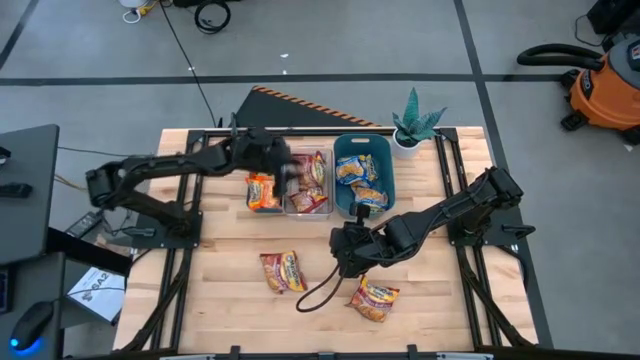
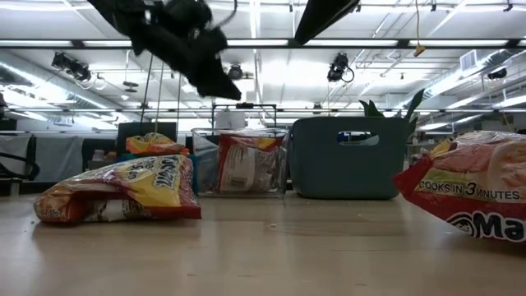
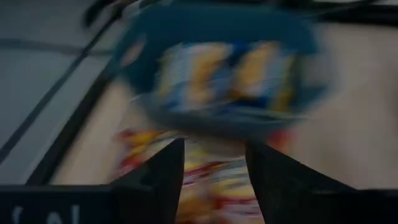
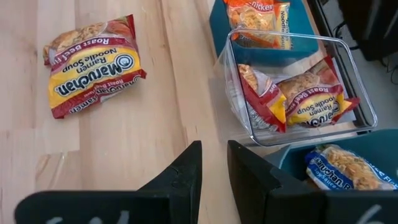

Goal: Sort Maruchan noodles
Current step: Put the red noodle pack into the transparent bin

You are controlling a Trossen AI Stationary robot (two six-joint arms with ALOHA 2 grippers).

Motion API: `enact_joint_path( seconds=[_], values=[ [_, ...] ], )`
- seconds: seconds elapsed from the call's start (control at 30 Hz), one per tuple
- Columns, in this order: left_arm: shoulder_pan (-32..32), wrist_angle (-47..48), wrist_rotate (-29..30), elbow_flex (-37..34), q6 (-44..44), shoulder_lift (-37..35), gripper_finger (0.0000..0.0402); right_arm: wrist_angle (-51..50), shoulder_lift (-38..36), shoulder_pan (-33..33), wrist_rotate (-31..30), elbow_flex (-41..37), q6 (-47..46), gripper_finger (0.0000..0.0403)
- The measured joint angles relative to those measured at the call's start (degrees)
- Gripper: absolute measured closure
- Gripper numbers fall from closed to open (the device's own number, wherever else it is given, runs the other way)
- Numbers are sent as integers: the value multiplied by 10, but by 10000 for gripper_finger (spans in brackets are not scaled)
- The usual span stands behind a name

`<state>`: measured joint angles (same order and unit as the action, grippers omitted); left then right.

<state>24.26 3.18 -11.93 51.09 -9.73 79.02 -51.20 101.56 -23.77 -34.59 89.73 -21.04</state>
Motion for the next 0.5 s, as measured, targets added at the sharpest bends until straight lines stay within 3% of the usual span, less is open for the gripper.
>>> enact_joint_path(
  seconds=[0.17, 0.33, 0.5],
  values=[
    [-106, 58, -18, 0, 5, -30, 227, -3, 0, 8, -37, 0, 1, 321],
    [-233, 158, 1, 0, 38, -21, 236, -3, -1, 23, -72, 0, 14, 321],
    [-340, 249, 61, 0, 87, -22, 237, 1, -5, 41, -8, 0, 17, 321]
  ],
)
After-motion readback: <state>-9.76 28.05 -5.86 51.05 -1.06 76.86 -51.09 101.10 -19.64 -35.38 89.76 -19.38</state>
